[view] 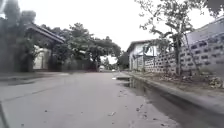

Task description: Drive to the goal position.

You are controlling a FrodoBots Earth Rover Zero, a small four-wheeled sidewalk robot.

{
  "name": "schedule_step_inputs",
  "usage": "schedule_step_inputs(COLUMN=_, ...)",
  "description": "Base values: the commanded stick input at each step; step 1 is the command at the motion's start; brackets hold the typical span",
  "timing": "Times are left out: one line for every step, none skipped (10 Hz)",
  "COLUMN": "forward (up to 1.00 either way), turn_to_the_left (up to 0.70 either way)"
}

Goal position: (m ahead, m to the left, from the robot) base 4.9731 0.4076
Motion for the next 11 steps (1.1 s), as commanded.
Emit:
schedule_step_inputs(forward=1.00, turn_to_the_left=-0.08)
schedule_step_inputs(forward=1.00, turn_to_the_left=0.00)
schedule_step_inputs(forward=1.00, turn_to_the_left=0.00)
schedule_step_inputs(forward=1.00, turn_to_the_left=0.00)
schedule_step_inputs(forward=1.00, turn_to_the_left=0.00)
schedule_step_inputs(forward=1.00, turn_to_the_left=0.00)
schedule_step_inputs(forward=1.00, turn_to_the_left=0.00)
schedule_step_inputs(forward=1.00, turn_to_the_left=0.00)
schedule_step_inputs(forward=1.00, turn_to_the_left=0.00)
schedule_step_inputs(forward=1.00, turn_to_the_left=0.00)
schedule_step_inputs(forward=1.00, turn_to_the_left=0.00)
